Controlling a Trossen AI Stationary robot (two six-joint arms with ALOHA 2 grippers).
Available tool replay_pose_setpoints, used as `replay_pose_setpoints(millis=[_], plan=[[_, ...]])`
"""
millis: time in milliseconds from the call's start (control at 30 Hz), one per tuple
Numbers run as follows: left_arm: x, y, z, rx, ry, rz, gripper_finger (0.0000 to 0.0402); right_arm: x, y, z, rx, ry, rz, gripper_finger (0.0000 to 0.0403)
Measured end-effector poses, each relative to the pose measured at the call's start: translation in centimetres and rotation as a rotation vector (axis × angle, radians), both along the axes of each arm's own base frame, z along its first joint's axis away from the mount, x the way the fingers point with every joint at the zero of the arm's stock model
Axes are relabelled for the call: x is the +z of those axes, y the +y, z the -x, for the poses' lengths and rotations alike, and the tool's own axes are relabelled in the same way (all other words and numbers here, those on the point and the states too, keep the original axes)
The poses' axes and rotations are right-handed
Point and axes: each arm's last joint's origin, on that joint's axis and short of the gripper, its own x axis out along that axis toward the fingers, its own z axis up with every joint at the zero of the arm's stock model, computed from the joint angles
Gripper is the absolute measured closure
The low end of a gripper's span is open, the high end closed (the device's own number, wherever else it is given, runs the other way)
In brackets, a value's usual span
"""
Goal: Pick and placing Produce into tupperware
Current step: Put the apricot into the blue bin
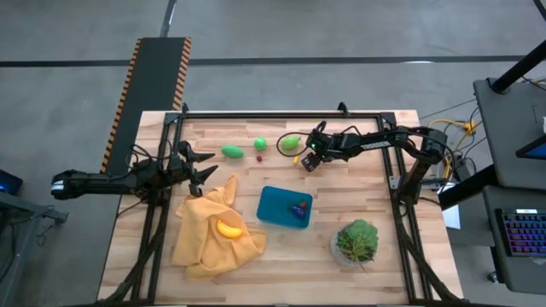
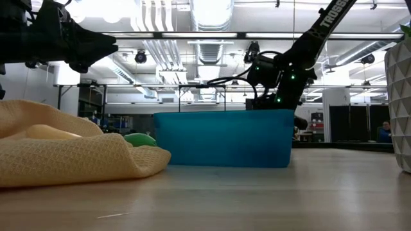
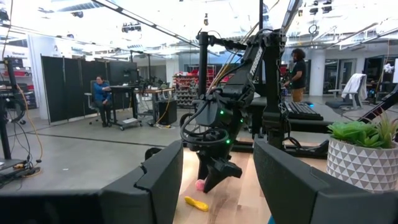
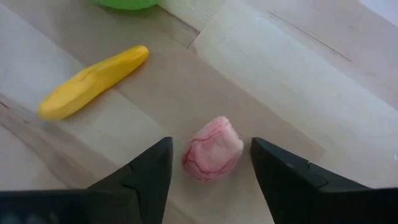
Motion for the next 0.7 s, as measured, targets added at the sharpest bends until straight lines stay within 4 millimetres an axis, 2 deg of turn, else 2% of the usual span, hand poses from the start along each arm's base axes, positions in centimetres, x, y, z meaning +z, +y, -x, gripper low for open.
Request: replay_pose_setpoints(millis=[700], plan=[[0.0, 0.0, 0.0, 0.0, 0.0, 0.0, 0.0218, 0.01, 0.0, -0.04, 0.003, -0.003, 0.002, 0.0292]])
